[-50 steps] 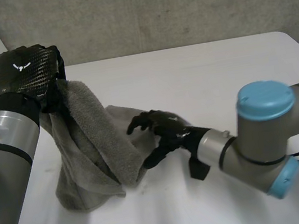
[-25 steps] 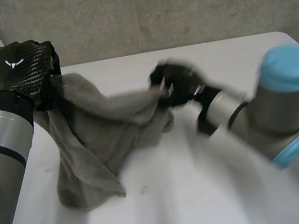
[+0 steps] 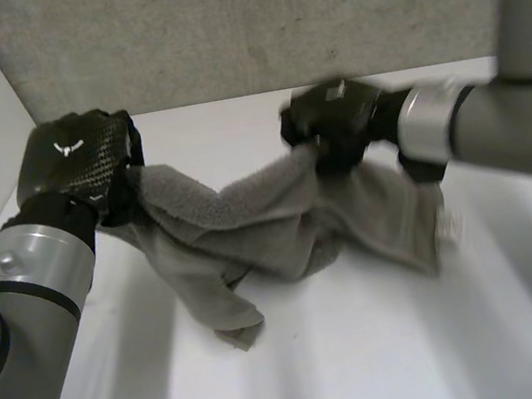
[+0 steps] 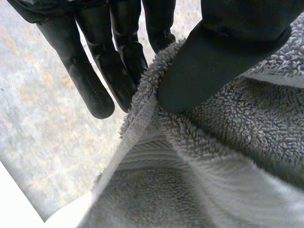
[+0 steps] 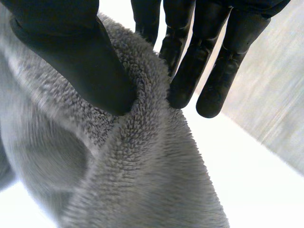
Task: Fold the towel.
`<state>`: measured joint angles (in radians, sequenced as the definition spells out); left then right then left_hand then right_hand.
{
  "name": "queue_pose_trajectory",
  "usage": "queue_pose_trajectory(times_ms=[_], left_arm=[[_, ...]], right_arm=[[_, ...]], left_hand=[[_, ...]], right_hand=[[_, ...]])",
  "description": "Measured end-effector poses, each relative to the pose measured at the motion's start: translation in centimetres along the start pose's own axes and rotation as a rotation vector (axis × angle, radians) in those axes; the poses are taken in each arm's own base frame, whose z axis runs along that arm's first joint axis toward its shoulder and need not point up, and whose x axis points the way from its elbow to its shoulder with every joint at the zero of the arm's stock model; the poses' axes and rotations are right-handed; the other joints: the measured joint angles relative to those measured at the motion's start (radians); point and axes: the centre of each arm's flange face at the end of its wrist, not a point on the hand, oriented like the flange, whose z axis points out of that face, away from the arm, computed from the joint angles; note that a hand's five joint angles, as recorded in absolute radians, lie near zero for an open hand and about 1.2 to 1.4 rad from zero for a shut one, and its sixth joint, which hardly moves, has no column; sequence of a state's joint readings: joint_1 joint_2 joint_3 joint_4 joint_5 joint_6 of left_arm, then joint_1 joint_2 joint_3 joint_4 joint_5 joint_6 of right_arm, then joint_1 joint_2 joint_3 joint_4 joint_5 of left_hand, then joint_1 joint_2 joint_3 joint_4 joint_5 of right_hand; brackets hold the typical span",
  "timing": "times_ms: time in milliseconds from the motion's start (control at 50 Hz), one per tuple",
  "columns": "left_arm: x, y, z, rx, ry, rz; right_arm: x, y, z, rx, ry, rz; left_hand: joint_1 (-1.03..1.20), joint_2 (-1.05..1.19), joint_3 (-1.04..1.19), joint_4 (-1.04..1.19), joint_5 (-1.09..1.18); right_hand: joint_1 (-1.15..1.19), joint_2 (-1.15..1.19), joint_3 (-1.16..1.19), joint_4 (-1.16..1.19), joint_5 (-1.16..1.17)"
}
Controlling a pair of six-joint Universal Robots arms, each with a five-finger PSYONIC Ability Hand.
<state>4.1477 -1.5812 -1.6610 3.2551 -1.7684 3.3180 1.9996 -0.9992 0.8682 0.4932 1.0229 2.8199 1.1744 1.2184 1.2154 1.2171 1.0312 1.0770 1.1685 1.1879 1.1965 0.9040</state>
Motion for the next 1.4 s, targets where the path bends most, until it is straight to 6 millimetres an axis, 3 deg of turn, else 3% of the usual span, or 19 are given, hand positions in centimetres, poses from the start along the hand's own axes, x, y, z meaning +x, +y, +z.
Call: queue_pose_trajectory(times_ms=[80,100,120,140,180,200,220,260,340,420,520,540,680,720,860,1120,1400], left_arm=[[0.1,1.2,0.3,-0.04,-0.001,0.008],[0.1,1.2,0.3,-0.04,-0.001,0.008],[0.1,1.8,0.5,-0.059,-0.001,0.012],[0.2,2.2,0.6,-0.07,0.0,0.015],[0.3,2.6,0.8,-0.085,0.001,0.018],[0.3,2.9,0.9,-0.095,0.002,0.021],[0.3,3.1,0.9,-0.099,0.002,0.022],[0.4,3.3,1.0,-0.107,0.004,0.024],[0.5,3.7,1.3,-0.119,0.007,0.029],[0.6,3.9,1.5,-0.122,0.008,0.031],[0.5,4.0,1.6,-0.125,0.004,0.031],[0.3,4.1,1.7,-0.127,0.0,0.03],[-0.1,4.3,1.9,-0.134,-0.013,0.027],[-0.3,4.4,1.9,-0.139,-0.018,0.026],[-0.3,4.7,1.9,-0.146,-0.019,0.026],[-0.2,5.2,1.9,-0.162,-0.014,0.028],[0.0,5.7,2.0,-0.178,-0.01,0.031]], right_arm=[[-0.8,5.1,3.1,-0.146,-0.015,-0.023],[-0.8,5.1,3.1,-0.146,-0.015,-0.023],[-1.1,7.5,4.3,-0.208,-0.017,-0.035],[-1.3,8.5,4.8,-0.235,-0.016,-0.043],[-1.3,9.7,5.4,-0.265,-0.007,-0.053],[-1.3,10.0,5.5,-0.273,-0.001,-0.058],[-1.2,10.2,5.6,-0.276,0.008,-0.062],[-0.9,9.8,5.5,-0.264,0.027,-0.065],[0.3,7.7,4.2,-0.197,0.093,-0.048],[2.0,5.6,1.6,-0.116,0.176,-0.024],[3.1,5.0,-1.7,-0.055,0.261,-0.016],[3.3,5.5,-2.9,-0.049,0.289,-0.012],[3.2,8.2,-5.5,-0.095,0.318,-0.013],[2.8,10.5,-7.0,-0.15,0.295,-0.027],[1.9,13.9,-8.6,-0.219,0.21,-0.031],[2.5,17.4,-8.5,-0.187,0.225,-0.05],[2.6,19.1,-7.6,-0.208,0.208,-0.026]], left_hand=[[0.0,0.0,0.0,0.0,0.0],[0.0,0.0,0.0,0.0,0.0],[0.0,0.0,0.001,0.0,0.0],[0.0,0.0,0.001,0.0,0.0],[0.0,0.0,0.001,0.0,0.0],[0.0,0.0,0.001,0.0,0.0],[0.0,0.0,0.001,0.0,0.0],[0.0,0.0,0.001,0.0,0.0],[0.0,0.0,0.001,0.0,0.0],[0.0,0.0,0.001,0.0,0.0],[0.0,0.0,0.001,0.0,0.0],[0.0,0.0,0.001,0.0,0.0],[0.0,0.0,0.001,0.0,0.0],[0.0,0.0,0.001,0.0,0.0],[0.0,0.0,0.001,0.0,0.0],[0.0,0.0,0.001,0.0,0.0],[0.0,0.0,0.001,0.0,0.0]], right_hand=[[0.0,0.0,0.0,0.0,0.0],[0.0,0.0,0.0,0.0,0.0],[-0.044,-0.134,-0.142,-0.14,-0.063],[-0.144,-0.247,-0.266,-0.253,-0.145],[-0.144,-0.247,-0.266,-0.253,-0.145],[-0.577,-0.679,-0.679,-0.682,-0.56],[-0.774,-0.862,-0.887,-0.883,-0.758],[-0.827,-0.908,-0.95,-0.95,-0.816],[-0.828,-0.916,-0.972,-0.96,-0.826],[-0.828,-0.916,-0.972,-0.96,-0.826],[-0.828,-0.916,-0.971,-0.96,-0.826],[-0.825,-0.914,-0.964,-0.956,-0.825],[-0.672,-0.782,-0.784,-0.795,-0.688],[-0.508,-0.612,-0.63,-0.639,-0.544],[-0.501,-0.601,-0.611,-0.621,-0.529],[-0.501,-0.6,-0.611,-0.621,-0.528],[-0.5,-0.6,-0.605,-0.615,-0.525]])
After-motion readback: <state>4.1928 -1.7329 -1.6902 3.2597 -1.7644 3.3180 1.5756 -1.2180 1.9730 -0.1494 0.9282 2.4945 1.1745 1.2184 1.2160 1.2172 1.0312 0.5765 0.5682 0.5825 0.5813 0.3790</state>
